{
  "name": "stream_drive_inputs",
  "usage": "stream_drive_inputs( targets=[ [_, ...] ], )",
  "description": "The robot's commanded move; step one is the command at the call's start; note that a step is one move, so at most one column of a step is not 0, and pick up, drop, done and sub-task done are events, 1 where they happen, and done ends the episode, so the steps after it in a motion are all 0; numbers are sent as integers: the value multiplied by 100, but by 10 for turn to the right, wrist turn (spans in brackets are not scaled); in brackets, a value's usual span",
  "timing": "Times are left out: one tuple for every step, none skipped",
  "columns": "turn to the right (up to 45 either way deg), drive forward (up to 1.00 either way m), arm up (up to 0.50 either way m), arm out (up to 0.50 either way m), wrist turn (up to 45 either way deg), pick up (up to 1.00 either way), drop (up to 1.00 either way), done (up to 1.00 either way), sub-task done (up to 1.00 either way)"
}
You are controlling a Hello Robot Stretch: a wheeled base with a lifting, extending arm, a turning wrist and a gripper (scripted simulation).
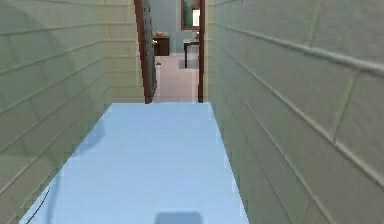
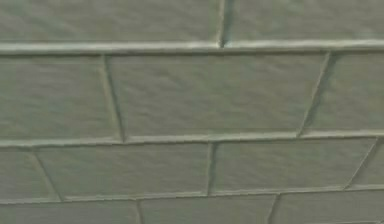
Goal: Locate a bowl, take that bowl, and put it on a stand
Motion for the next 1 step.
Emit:
stream_drive_inputs(
  targets=[
    [0,15,0,0,0,0,0,0,0]
  ],
)
